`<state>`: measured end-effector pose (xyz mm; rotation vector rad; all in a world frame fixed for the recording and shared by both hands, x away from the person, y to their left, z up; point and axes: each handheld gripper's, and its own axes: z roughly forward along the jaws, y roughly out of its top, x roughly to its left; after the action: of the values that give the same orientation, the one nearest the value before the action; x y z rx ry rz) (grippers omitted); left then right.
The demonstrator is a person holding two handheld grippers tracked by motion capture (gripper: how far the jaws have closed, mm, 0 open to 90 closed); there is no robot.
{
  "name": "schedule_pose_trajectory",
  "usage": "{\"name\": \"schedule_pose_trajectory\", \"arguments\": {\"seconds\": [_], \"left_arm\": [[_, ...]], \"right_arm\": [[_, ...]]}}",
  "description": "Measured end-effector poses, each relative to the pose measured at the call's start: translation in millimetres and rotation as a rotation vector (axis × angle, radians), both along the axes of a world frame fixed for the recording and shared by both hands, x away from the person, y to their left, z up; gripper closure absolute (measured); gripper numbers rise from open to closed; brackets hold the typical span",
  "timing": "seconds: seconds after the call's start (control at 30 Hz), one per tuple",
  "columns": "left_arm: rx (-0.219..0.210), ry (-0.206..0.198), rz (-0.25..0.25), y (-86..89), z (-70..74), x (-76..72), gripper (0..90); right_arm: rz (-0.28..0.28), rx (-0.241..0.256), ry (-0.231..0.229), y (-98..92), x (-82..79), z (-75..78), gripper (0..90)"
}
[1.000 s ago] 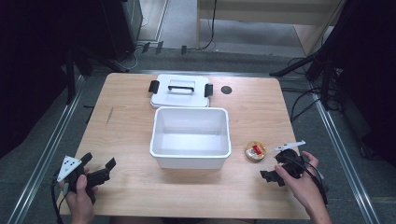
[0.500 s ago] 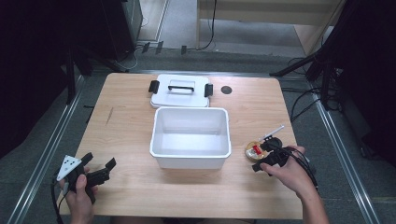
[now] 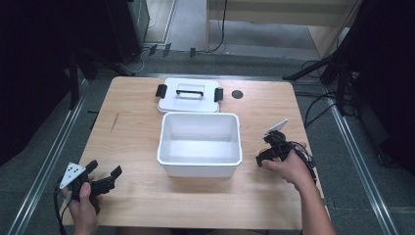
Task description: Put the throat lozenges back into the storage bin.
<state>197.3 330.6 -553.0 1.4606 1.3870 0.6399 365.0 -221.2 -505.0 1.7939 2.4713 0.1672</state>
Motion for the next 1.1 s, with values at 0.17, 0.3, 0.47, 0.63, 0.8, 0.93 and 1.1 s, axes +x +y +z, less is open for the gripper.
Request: {"name": "schedule_pose_trajectory", "arguments": {"seconds": [0.17, 0.3, 0.47, 0.63, 0.8, 0.93, 1.1], "left_arm": [[-0.001, 0.002, 0.000, -0.2, -0.1, 0.5, 0.0], [-0.003, 0.005, -0.001, -0.1, -0.1, 0.7, 0.0], [-0.001, 0.005, -0.003, -0.1, -0.1, 0.8, 0.0], [0.001, 0.006, -0.002, -0.4, -0.1, 0.9, 0.0], [0.001, 0.005, -0.003, -0.3, -0.1, 0.8, 0.0], [0.002, 0.004, -0.003, -0.3, -0.1, 0.8, 0.0], [0.003, 0.005, -0.002, -0.4, 0.0, 0.8, 0.0]], "right_arm": [[-0.002, 0.008, 0.008, 4.7, 3.8, -2.7, 17.3], [0.015, 0.014, 0.008, 7.8, 3.6, -0.9, 20.8], [0.032, 0.013, -0.015, 8.1, 2.6, 8.5, 20.9], [0.052, 0.026, -0.043, 11.6, 0.0, 29.2, 20.9], [0.104, 0.036, -0.048, 16.8, -2.5, 46.7, 21.0], [0.151, 0.032, -0.063, 22.1, -4.4, 62.3, 21.0], [0.184, 0.020, -0.068, 29.9, -6.2, 81.3, 21.0]]}}
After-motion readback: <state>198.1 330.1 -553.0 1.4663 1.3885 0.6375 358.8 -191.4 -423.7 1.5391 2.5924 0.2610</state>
